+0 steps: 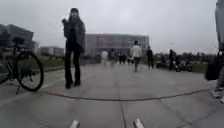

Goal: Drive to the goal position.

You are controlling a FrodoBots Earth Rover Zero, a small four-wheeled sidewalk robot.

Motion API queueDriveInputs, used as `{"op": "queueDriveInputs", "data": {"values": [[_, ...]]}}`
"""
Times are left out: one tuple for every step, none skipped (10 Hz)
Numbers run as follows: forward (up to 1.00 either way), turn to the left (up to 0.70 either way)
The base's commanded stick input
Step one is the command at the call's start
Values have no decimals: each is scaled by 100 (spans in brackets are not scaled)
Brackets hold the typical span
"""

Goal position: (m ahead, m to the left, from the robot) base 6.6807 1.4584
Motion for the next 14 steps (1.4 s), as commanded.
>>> {"op": "queueDriveInputs", "data": {"values": [[76, -4], [76, -4], [76, -4], [76, -4], [76, -4], [76, -4], [76, -4], [76, -4], [76, -4], [76, -4], [76, -4], [76, -4], [76, -4], [76, -4]]}}
